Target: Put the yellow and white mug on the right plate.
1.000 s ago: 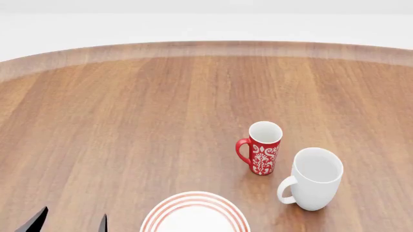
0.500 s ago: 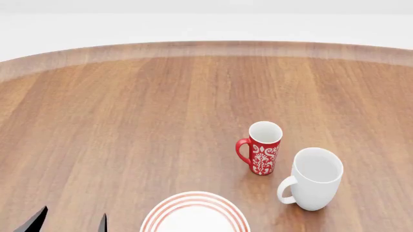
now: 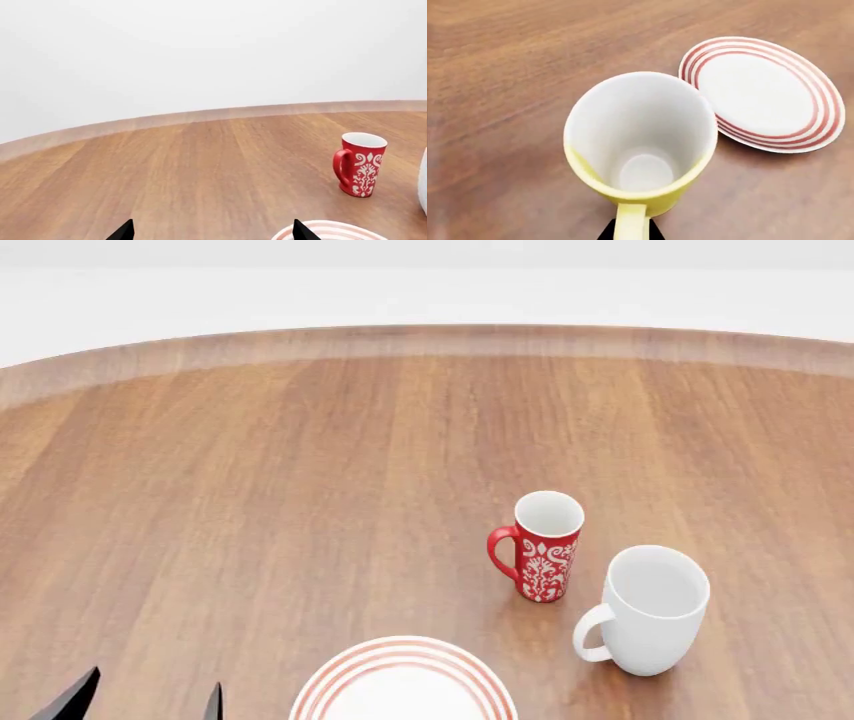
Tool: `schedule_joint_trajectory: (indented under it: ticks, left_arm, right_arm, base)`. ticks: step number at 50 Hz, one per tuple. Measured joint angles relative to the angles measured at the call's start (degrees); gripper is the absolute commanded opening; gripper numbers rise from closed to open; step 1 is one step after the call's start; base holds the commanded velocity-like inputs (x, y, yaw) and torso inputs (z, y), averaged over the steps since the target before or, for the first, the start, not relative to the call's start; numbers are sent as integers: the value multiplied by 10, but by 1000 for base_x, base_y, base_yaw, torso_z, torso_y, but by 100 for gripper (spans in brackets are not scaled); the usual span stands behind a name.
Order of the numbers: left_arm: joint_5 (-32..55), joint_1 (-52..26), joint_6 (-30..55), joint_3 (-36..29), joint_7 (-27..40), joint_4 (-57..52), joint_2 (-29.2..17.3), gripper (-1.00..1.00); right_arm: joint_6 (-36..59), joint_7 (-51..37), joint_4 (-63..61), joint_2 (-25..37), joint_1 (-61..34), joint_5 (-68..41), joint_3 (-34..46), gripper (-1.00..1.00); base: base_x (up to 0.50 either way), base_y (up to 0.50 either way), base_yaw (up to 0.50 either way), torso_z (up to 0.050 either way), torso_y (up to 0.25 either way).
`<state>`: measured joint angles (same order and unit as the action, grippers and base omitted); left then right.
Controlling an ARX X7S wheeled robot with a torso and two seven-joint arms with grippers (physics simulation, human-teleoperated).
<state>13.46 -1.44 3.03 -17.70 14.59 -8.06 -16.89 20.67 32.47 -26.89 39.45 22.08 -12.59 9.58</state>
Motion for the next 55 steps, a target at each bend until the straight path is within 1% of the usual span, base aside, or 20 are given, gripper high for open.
schedule_joint_trajectory:
  ticks: [16,30,44,55]
  left_arm:
    - [0,0,-2,-3,3,2,-2,100]
    - [1,-1,-3,-5,5,2,-4,100]
    - [2,-1,-4,-7,8,2,-6,100]
    - [3,-2,-4,-9,9,1,-7,100]
  right_arm:
    - [12,-20,-19,22,26,-43,-85,-100]
    - [15,-39,-25,26,42,-77,-154,-100]
    - [16,-48,-20,22,54,-105,-206,-100]
    - [10,-51,7,12,56,-123,-233,-100]
  base:
    - [0,0,0,0,1]
    - [0,0,0,0,0]
    - [0,0,0,0,0]
    - [0,0,0,0,0]
